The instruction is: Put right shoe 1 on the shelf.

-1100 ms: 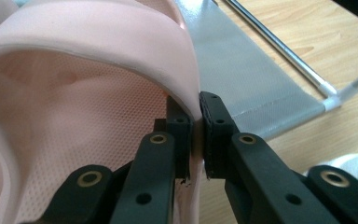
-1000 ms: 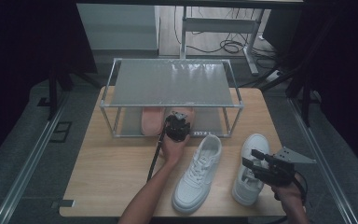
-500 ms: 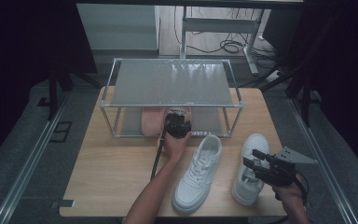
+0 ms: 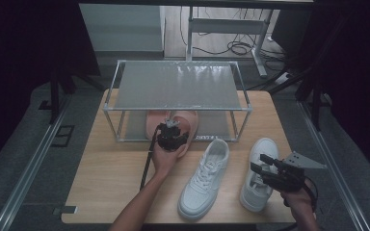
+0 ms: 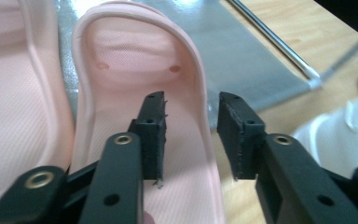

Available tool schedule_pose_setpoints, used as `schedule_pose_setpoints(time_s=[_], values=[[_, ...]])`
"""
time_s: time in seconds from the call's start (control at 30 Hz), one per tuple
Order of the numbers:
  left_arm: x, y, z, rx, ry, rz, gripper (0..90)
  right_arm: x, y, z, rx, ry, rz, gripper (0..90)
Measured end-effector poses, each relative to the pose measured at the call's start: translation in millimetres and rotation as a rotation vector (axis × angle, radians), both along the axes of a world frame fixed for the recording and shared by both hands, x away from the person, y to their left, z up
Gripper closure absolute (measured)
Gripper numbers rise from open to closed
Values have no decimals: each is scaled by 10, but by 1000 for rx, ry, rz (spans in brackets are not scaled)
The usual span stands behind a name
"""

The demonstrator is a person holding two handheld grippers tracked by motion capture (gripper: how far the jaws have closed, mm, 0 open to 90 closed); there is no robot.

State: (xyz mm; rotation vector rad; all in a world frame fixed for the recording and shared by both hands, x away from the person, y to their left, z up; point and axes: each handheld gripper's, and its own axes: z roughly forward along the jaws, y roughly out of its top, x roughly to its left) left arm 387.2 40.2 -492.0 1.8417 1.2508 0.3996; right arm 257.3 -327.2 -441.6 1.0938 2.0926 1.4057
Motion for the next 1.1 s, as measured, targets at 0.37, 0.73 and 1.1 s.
schedule_pose_setpoints(time_s=[0.37, 0.73, 1.1], values=[[-370, 319, 59, 45, -52, -115, 857, 2, 22, -13, -8, 3, 0, 453], [-615, 562, -57, 84, -38, -159, 900, 4, 28, -21, -13, 6, 1, 452], [-682, 581, -113, 123, -4, -211, 900, 3, 40, -25, -17, 6, 3, 452]])
